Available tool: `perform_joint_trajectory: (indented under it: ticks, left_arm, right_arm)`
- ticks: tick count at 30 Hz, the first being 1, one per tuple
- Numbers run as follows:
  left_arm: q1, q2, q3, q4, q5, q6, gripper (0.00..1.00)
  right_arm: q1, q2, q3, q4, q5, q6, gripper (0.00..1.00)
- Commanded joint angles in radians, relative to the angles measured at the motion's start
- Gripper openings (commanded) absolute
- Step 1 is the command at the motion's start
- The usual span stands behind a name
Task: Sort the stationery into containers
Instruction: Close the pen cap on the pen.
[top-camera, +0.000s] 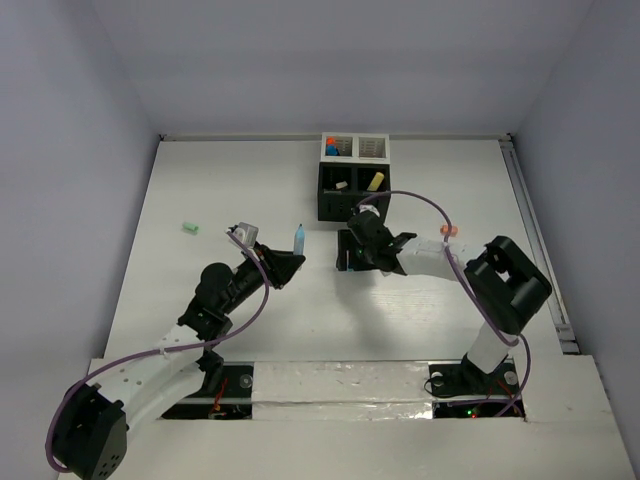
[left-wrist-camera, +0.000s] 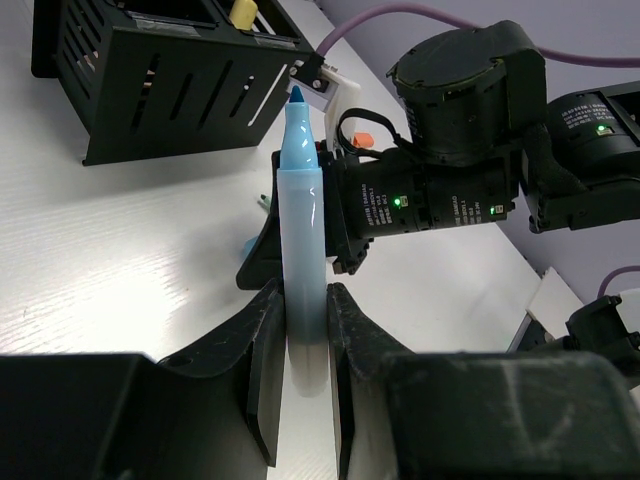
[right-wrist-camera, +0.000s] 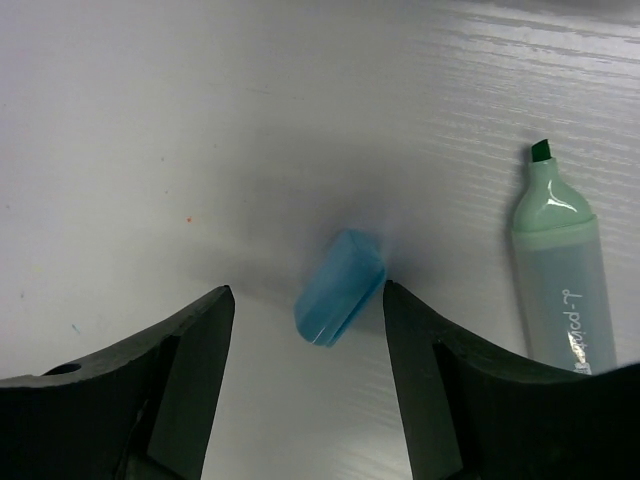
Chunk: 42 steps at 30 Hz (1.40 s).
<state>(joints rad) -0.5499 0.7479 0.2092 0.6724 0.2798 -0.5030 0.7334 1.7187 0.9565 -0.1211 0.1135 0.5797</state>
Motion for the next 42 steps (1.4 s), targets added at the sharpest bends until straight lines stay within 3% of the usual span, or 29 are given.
perform_joint_trajectory:
  ticks: [1,13,18,21,26,34,42]
  left_arm:
    - [-0.004,-0.012,-0.007,0.067,0.002,0.001,0.00]
    - [-0.004,-0.012,-0.007,0.069,0.004,0.000,0.00]
    - [-0.004,-0.010,-0.007,0.069,0.005,0.001,0.00]
    - [-0.004,0.001,-0.010,0.082,0.019,-0.008,0.00]
    - [-0.004,0.048,-0.024,0.171,0.087,-0.051,0.00]
    - [0.005,0.093,-0.048,0.455,0.211,-0.252,0.00]
    - [0.005,0.134,-0.019,0.613,0.260,-0.410,0.00]
  right_arm:
    - [0.000,0.041,0.031,-0.069,0.060,-0.017,0.67]
    - [0.000,0.061,0.039,-0.089,0.046,-0.006,0.38]
    - [0.000,0.059,0.033,-0.069,0.051,0.003,0.08]
    - [0.000,0.029,0.028,-0.026,0.045,0.002,0.00]
    - [0.000,-0.099,0.015,0.154,0.026,-0.020,0.00]
    - [0.000,-0.346,-0.013,0.485,-0.101,-0.015,0.00]
    - [0.000,-0.413,-0.039,0.713,-0.247,0.075,0.00]
